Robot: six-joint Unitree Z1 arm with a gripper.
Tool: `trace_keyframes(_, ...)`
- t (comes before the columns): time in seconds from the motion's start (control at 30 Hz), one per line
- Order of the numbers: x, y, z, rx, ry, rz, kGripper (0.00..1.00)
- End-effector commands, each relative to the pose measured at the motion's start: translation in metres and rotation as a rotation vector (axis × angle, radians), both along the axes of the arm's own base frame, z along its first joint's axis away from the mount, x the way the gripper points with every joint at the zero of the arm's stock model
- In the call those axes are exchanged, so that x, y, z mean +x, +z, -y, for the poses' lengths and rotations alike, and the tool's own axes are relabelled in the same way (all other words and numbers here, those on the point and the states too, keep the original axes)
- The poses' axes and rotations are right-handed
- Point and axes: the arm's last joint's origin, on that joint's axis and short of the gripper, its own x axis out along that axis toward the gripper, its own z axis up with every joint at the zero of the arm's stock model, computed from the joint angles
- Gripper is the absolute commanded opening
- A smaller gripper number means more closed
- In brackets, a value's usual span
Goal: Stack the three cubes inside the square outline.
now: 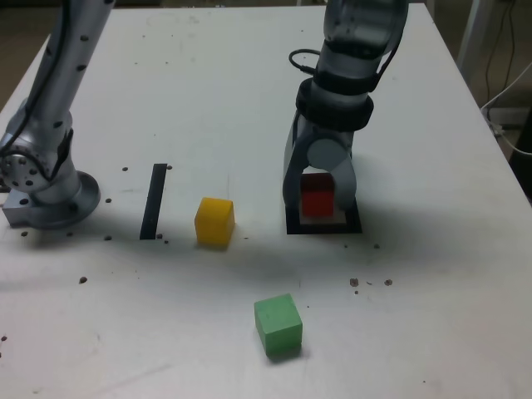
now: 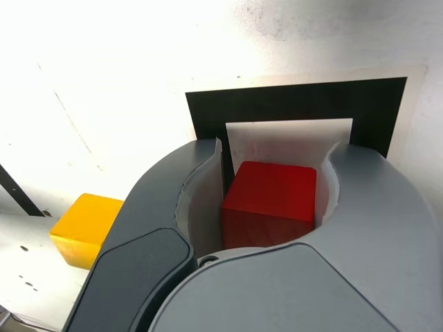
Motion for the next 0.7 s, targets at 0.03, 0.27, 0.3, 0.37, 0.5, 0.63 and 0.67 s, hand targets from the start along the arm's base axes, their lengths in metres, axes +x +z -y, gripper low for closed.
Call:
trace_keyframes(0.03, 0.0, -0.004, 0.0, 0.002, -0.001, -0.002, 0.97)
trace_keyframes(0.27, -0.001, -0.006, -0.002, 0.0, -0.001, 0.007, 1.0)
trace_keyframes(0.3, -0.002, -0.005, -0.002, 0.002, -0.001, 0.01, 1.0)
trace_keyframes(0.37, -0.004, -0.001, -0.003, 0.008, -0.003, 0.02, 1.0)
trace_keyframes(0.5, -0.013, 0.016, -0.004, 0.046, -0.008, 0.049, 1.0)
trace_keyframes(0.63, -0.028, 0.038, -0.007, 0.098, -0.004, 0.085, 1.0)
trace_keyframes(0.67, -0.032, 0.043, -0.007, 0.109, -0.002, 0.093, 1.0)
